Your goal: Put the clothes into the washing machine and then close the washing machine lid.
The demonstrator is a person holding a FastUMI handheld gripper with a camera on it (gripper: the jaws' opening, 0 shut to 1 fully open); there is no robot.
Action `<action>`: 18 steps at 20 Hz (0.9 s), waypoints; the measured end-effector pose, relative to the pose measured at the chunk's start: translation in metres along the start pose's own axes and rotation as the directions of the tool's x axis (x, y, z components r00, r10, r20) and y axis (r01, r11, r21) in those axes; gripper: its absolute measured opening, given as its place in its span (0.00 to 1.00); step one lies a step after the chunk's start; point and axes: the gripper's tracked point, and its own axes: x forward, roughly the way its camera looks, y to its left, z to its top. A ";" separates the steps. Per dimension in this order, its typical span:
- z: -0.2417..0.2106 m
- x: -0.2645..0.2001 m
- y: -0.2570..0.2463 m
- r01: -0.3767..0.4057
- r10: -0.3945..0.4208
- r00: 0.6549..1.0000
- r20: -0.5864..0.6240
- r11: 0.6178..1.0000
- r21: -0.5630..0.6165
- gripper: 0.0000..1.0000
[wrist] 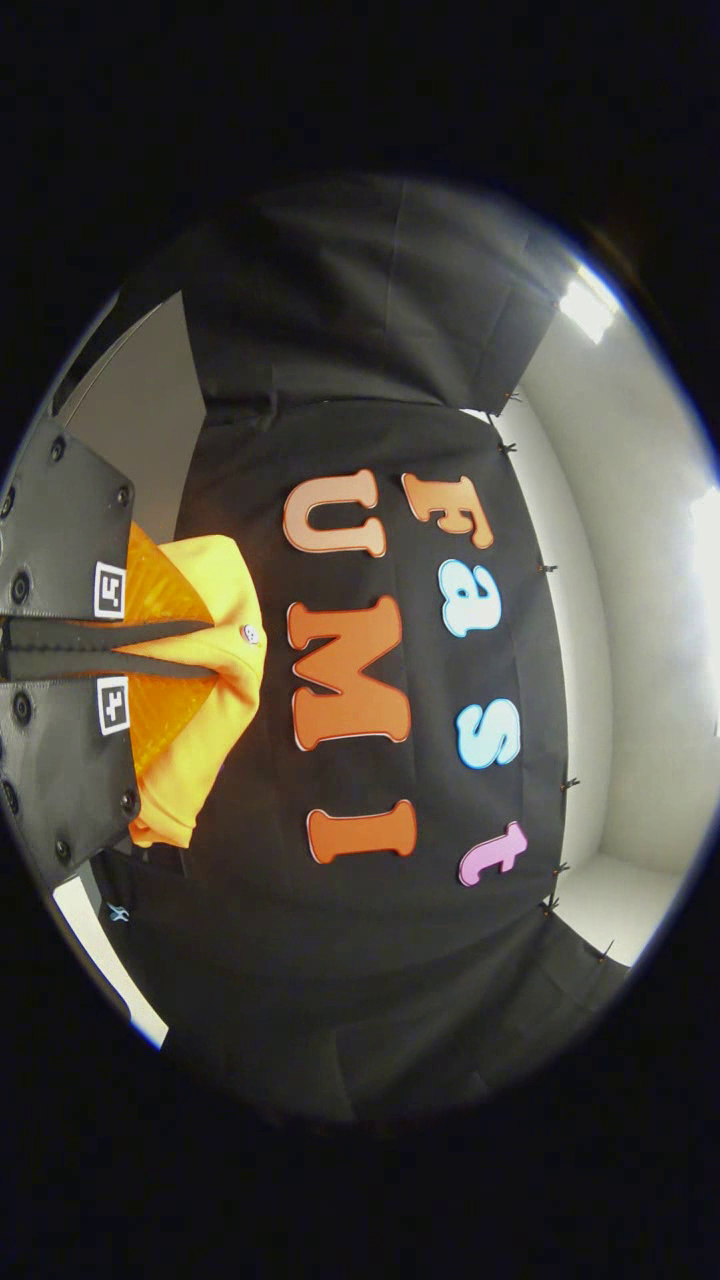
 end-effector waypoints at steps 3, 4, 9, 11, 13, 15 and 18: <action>-0.040 0.000 -0.031 -0.014 0.013 0.997 -0.077 1.000 -0.005 0.08; -0.055 0.003 -0.040 -0.010 0.009 0.995 -0.103 1.000 -0.012 0.08; -0.125 0.021 -0.064 0.014 -0.016 0.974 -0.224 1.000 -0.009 0.08; -0.161 0.029 -0.071 0.023 -0.020 0.956 -0.294 1.000 0.008 0.08; -0.197 0.033 -0.075 0.025 -0.019 0.933 -0.360 1.000 0.013 0.08; -0.230 0.036 -0.078 0.022 -0.024 0.905 -0.425 1.000 -0.010 0.08; -0.284 0.044 -0.080 -0.013 -0.016 0.850 -0.527 0.999 -0.050 0.08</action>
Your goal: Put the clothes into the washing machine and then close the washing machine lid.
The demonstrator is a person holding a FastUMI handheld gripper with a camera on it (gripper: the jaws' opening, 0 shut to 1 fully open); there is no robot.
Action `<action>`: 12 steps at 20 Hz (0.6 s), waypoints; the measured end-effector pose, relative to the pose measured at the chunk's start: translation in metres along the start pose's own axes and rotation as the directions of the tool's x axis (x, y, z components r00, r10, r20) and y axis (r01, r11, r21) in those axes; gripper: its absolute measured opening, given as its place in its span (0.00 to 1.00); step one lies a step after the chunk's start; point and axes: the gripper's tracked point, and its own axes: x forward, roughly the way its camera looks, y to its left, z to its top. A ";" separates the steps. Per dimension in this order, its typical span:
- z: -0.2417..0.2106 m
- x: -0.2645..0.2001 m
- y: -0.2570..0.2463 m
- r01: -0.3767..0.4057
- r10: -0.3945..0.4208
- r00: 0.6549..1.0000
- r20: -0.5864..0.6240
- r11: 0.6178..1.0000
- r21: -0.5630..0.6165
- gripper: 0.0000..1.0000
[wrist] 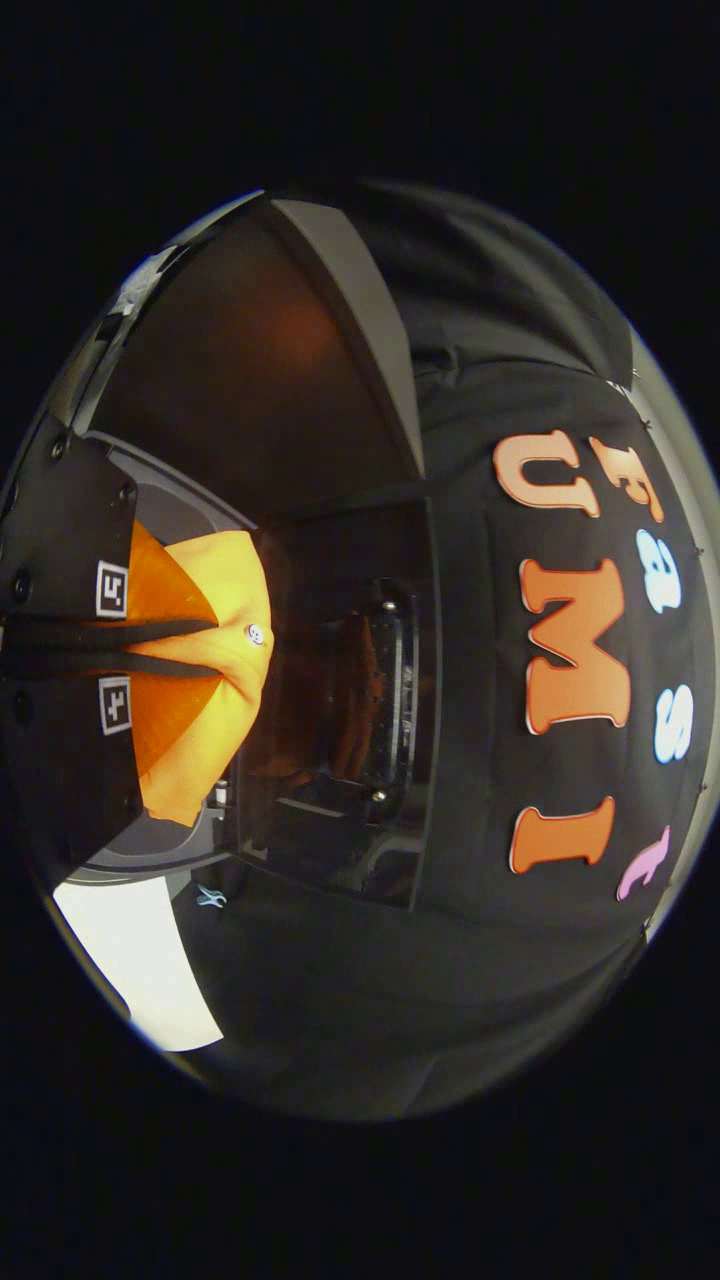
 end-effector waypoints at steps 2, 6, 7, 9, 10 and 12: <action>-0.025 0.021 0.001 -0.010 0.010 0.997 -0.070 1.000 -0.002 0.08; -0.067 0.044 -0.001 0.001 0.001 0.983 -0.182 1.000 0.015 0.08; -0.074 0.049 -0.003 0.007 -0.003 0.979 -0.204 1.000 0.017 0.08; -0.082 0.057 0.001 0.013 -0.005 0.972 -0.237 0.999 0.033 0.08; -0.083 0.058 -0.001 0.019 -0.009 0.972 -0.235 0.999 0.040 0.08; -0.079 0.053 -0.006 0.029 -0.017 0.976 -0.218 0.998 0.049 0.08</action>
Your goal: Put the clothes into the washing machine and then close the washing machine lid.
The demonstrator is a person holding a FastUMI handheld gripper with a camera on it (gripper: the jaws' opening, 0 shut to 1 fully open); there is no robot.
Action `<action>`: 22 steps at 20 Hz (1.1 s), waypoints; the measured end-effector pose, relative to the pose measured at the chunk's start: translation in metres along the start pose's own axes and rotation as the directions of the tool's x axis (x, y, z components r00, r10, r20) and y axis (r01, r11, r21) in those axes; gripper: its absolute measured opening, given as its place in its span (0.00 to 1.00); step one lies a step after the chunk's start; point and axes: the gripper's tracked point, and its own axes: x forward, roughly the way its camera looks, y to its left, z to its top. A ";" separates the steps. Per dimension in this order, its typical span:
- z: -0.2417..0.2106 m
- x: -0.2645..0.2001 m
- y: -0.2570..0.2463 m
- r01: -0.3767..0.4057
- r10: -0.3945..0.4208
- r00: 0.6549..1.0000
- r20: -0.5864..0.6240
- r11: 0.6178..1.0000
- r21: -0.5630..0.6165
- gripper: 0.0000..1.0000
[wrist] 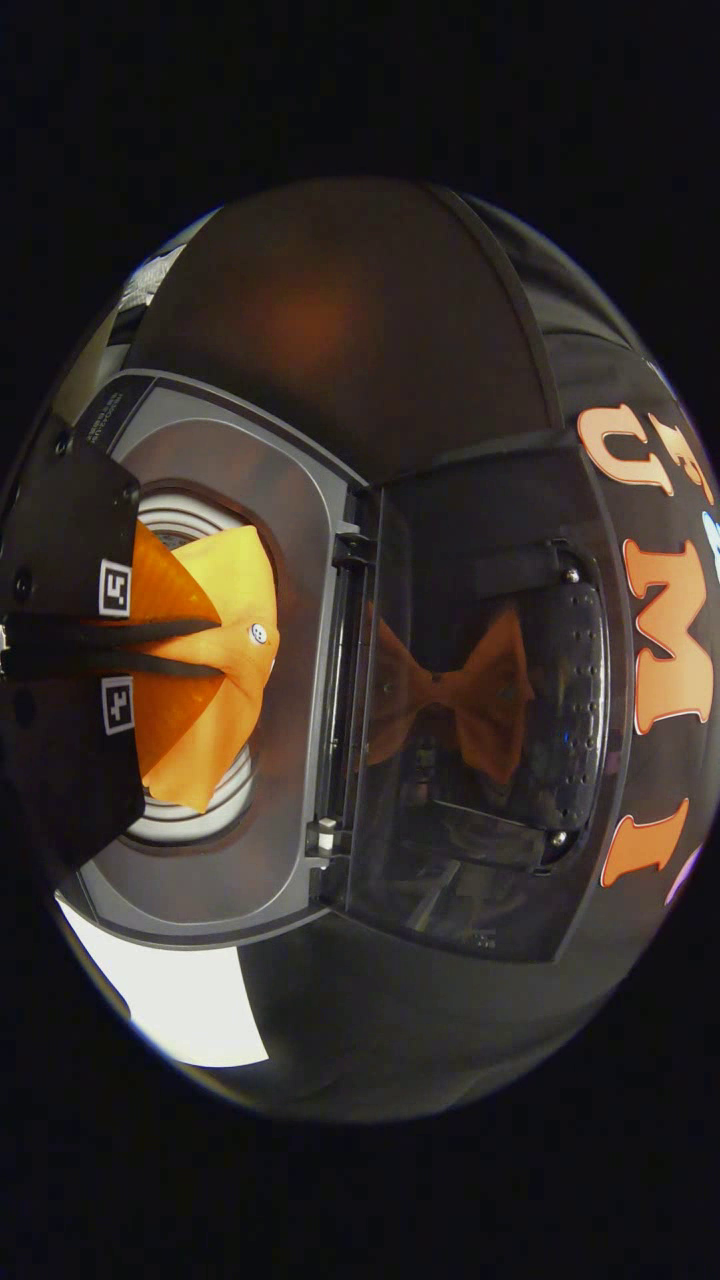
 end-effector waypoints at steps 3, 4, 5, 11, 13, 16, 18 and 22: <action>-0.008 -0.005 -0.003 0.002 -0.002 0.999 -0.048 1.000 0.000 0.19; -0.010 -0.004 -0.004 0.012 -0.012 0.999 -0.053 1.000 -0.009 0.36; -0.015 -0.001 -0.004 0.029 -0.030 0.998 -0.055 0.999 -0.018 0.52; -0.034 -0.025 0.001 0.058 -0.056 0.996 -0.065 0.998 0.026 1.00; -0.028 -0.038 0.003 0.062 -0.060 0.997 -0.042 0.996 0.067 1.00; -0.003 -0.071 0.006 0.073 -0.079 0.996 0.047 0.991 0.115 1.00; 0.020 -0.097 0.009 0.080 -0.095 0.988 0.121 0.989 0.121 1.00; 0.075 -0.146 0.020 0.073 -0.104 0.962 0.252 0.989 0.131 0.99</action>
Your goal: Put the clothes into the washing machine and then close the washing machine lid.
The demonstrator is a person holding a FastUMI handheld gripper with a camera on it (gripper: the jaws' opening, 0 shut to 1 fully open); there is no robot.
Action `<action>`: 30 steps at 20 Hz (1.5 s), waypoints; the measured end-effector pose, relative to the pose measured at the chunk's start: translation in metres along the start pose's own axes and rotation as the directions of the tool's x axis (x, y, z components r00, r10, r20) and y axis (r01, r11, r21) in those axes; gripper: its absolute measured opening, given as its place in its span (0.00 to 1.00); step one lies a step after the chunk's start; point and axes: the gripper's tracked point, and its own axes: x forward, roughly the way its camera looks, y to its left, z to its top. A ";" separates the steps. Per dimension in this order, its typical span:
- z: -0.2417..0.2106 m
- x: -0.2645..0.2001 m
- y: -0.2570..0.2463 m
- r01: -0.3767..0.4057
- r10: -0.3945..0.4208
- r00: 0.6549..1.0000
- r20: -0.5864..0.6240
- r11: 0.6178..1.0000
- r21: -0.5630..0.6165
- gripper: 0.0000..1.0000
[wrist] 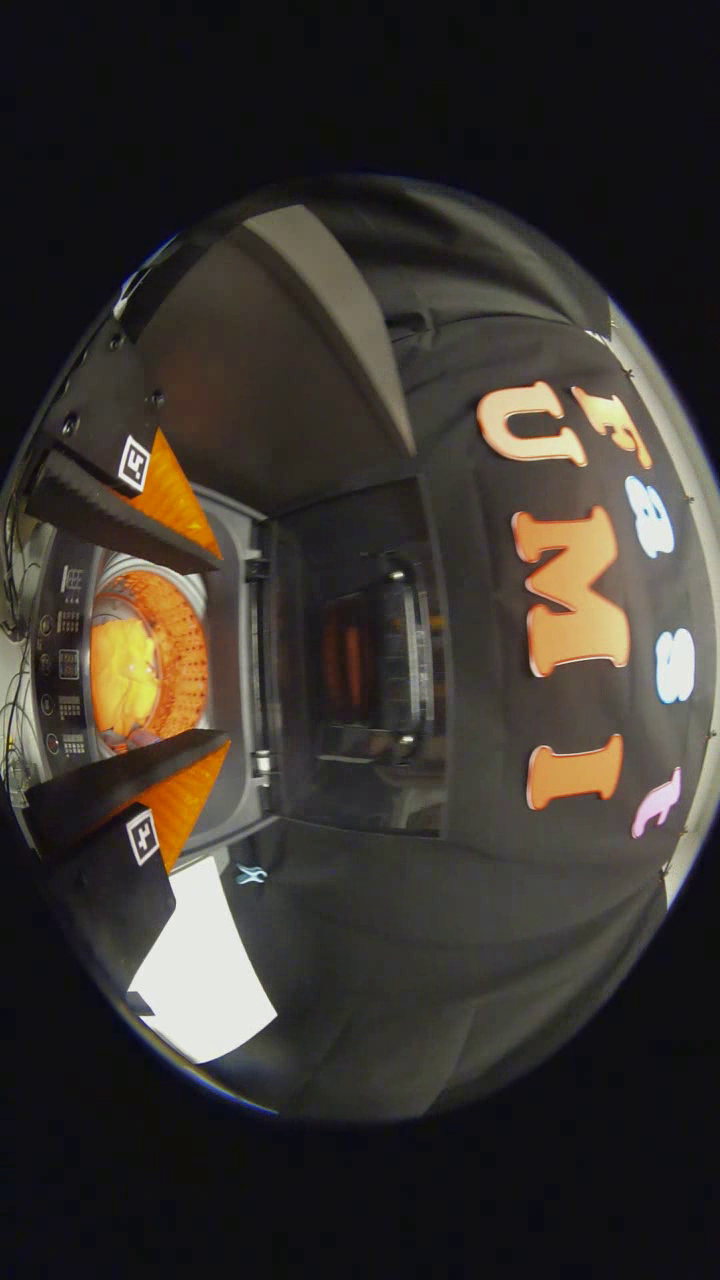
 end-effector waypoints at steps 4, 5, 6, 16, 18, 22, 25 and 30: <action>0.065 -0.016 0.020 -0.053 0.050 0.991 0.123 0.998 0.019 0.99; 0.088 -0.017 0.020 -0.053 0.052 0.985 0.164 0.999 -0.001 0.99; 0.113 -0.015 0.021 -0.055 0.058 0.976 0.209 0.998 -0.021 0.99; 0.247 0.094 0.015 -0.013 0.055 0.946 0.321 0.991 -0.133 0.98; 0.232 0.123 0.005 0.008 0.020 0.964 0.264 0.994 -0.105 0.98; 0.216 0.161 0.004 -0.006 0.019 0.978 0.208 0.998 -0.063 0.97; 0.209 0.182 0.001 -0.003 0.014 0.985 0.170 0.998 -0.065 0.97; 0.199 0.203 -0.003 0.017 -0.009 0.992 0.129 0.998 -0.064 0.97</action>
